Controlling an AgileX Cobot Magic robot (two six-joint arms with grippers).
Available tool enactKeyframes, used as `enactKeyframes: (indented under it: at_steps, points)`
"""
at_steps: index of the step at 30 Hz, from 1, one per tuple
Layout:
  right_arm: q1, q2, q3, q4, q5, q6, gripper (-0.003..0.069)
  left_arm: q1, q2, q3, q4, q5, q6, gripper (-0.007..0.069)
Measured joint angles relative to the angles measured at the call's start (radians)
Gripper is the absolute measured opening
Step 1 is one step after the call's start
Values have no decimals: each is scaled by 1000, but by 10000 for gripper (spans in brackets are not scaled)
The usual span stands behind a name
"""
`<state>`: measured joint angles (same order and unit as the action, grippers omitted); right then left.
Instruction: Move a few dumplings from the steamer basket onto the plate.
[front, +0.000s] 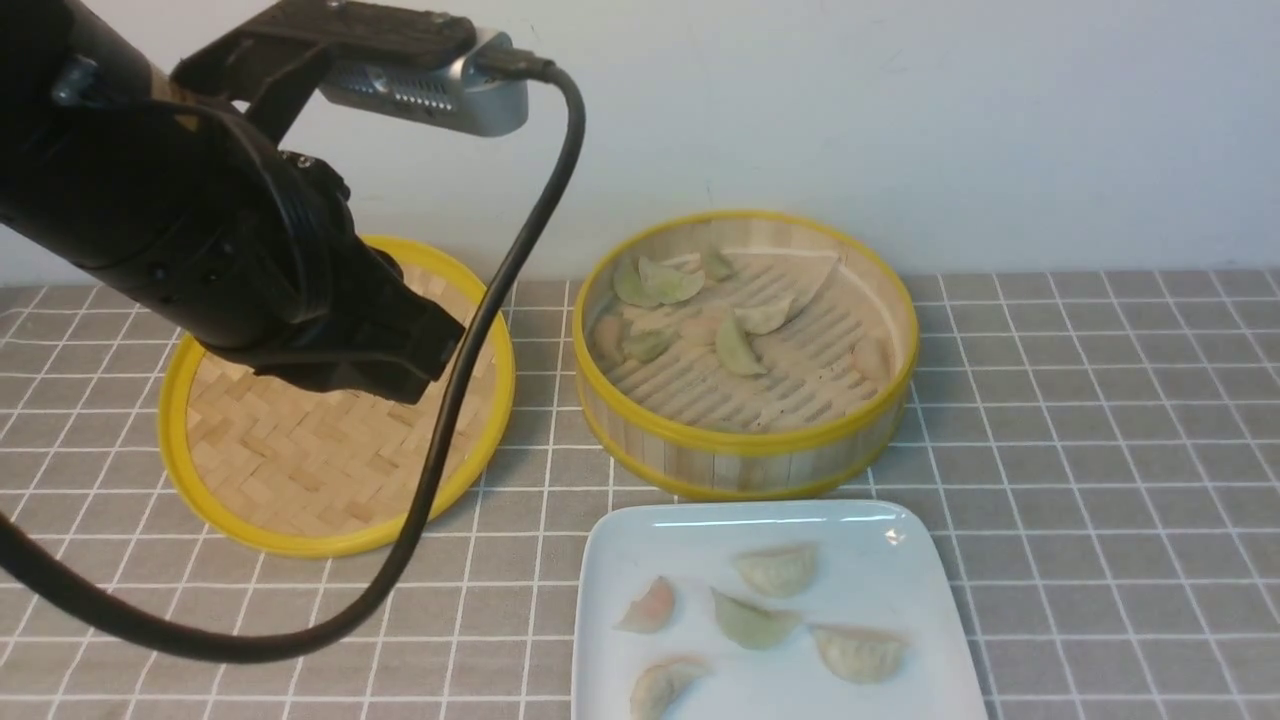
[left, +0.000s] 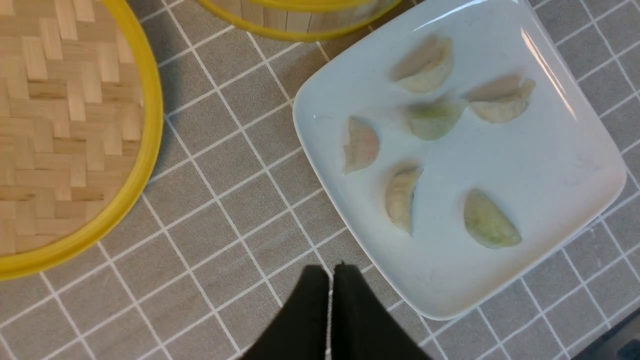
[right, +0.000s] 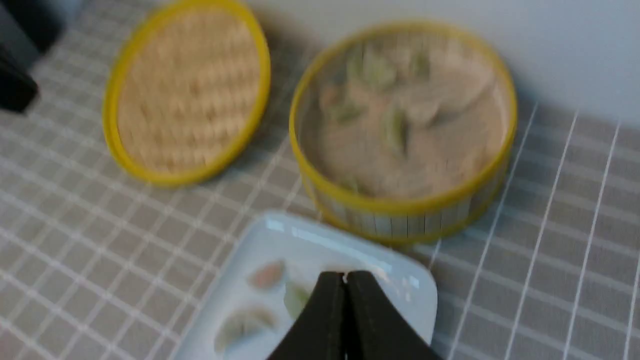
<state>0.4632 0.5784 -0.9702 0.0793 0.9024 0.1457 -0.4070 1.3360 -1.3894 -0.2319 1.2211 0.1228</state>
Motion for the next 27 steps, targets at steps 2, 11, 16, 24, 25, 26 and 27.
enactKeyframes:
  at_steps: [2,11,16,24,25,26,27]
  points:
    - [0,-193,134,-26,-128,23,-13,0,0,0,-8,0,1,-5]
    - [2,-594,483,-230,-287,316,-14,0,-6,5,-16,-46,18,-5]
    - [2,-595,493,-263,-288,386,-14,0,-102,100,-34,-77,57,-5]
    - [2,-595,493,-275,-291,392,-14,0,-526,485,-129,-463,63,-5]
    - [2,-595,493,-275,-291,393,-14,0,-552,503,-136,-491,63,-5]
    - [2,-595,493,-275,-291,393,-14,0,-568,528,-142,-515,63,-5]
    - [2,-595,493,-275,-291,393,-14,0,-628,584,-163,-563,64,-5]
